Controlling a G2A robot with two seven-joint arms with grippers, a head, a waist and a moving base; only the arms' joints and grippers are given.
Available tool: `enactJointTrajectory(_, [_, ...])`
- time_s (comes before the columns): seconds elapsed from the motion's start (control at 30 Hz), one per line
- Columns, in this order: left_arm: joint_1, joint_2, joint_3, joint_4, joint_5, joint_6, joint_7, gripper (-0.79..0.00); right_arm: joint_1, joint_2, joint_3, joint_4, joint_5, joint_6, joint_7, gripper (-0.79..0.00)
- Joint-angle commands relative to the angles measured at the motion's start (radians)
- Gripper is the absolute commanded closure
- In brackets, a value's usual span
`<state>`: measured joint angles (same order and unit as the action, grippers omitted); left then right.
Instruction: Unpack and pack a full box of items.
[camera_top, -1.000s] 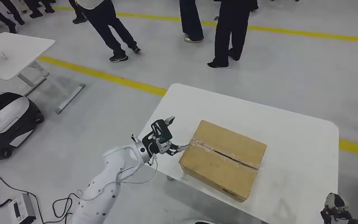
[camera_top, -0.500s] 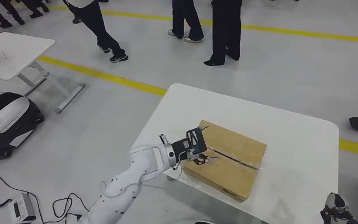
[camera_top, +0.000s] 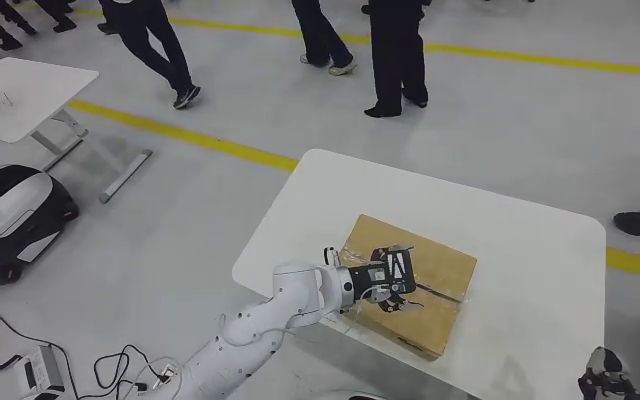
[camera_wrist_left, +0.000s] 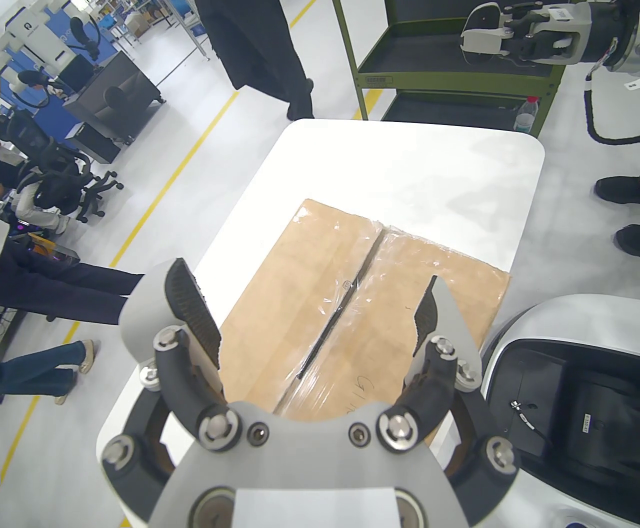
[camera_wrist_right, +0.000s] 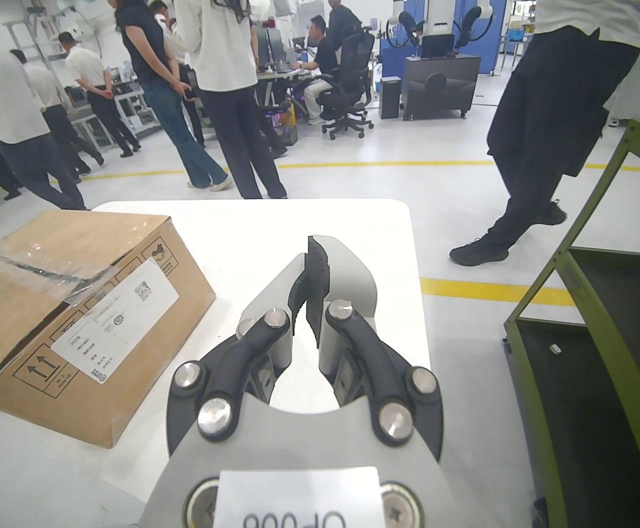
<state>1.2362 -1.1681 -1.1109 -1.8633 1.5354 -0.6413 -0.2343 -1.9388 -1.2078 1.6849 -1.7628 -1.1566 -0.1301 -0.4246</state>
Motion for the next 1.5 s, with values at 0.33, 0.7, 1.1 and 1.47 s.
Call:
enactJointTrajectory(0.33, [-0.093,-0.033,0.15,0.047,-0.038,0.023,0.023,-0.785,0.015,-0.006,-0.01,0.006,-0.023,0.003,0.014,0.0])
enactJointTrajectory(0.7, [-0.338,-0.133,0.419,0.266,-0.093,0.097,-0.086,-0.785,0.014,-0.01,0.009,-0.002,-0.004,0.01,0.014,0.0])
enactJointTrajectory(1.1, [-0.373,-0.16,0.469,0.323,-0.102,0.117,-0.127,-0.785,0.003,-0.017,0.056,0.009,0.028,0.037,-0.001,0.0])
enactJointTrajectory(1.47, [-0.37,-0.172,0.481,0.337,-0.082,0.163,-0.145,-0.785,0.001,-0.022,0.092,-0.004,0.057,0.041,0.012,0.0])
